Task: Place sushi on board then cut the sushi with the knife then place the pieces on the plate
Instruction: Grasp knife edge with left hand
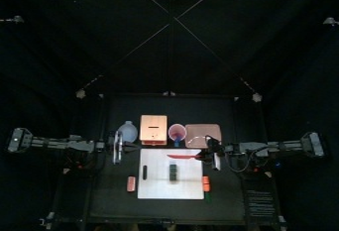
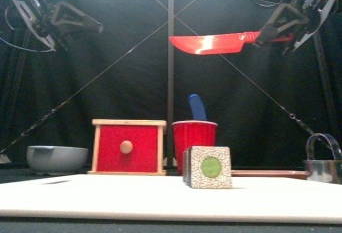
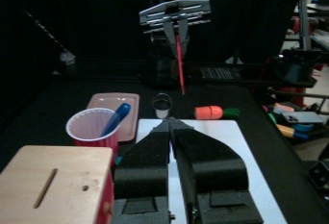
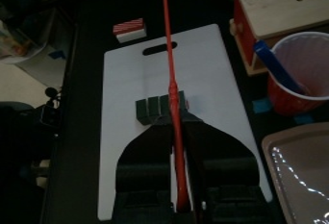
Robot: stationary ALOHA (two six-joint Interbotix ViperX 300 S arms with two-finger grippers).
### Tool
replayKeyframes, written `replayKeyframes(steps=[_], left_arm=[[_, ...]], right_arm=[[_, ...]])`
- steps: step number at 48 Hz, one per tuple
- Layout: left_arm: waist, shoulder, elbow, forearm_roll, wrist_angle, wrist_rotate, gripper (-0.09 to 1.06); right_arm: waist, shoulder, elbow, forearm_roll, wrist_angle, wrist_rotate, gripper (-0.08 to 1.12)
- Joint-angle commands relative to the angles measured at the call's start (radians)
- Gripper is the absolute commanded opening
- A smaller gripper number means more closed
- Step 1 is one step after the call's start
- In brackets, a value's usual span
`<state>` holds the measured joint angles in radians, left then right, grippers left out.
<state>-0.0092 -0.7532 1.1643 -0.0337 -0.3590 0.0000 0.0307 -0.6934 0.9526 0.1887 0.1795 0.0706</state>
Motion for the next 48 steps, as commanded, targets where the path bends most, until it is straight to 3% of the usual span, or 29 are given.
replayKeyframes(steps=[1,14,21,35,48], left_arm=[[-0.025,0.025,-0.054,-0.029,0.066,-0.002,0.58],[-0.04,0.13,-0.14,-0.075,0.202,-0.002,0.87],[-0.04,0.189,-0.198,-0.083,0.276,-0.002,0.88],[-0.051,0.364,-0.322,-0.077,0.356,0.0,0.88],[-0.051,0.52,-0.445,-0.069,0.492,-0.002,0.88]], right_arm=[[0.011,0.041,-0.021,0.0,-0.029,-0.003,0.29],[0.018,0.152,-0.046,-0.044,-0.037,-0.003,0.29],[0.015,0.175,-0.048,-0.049,-0.046,-0.003,0.29],[0.012,0.184,-0.048,-0.044,-0.046,-0.003,0.29],[0.018,0.202,-0.054,-0.049,-0.046,-0.003,0.29]])
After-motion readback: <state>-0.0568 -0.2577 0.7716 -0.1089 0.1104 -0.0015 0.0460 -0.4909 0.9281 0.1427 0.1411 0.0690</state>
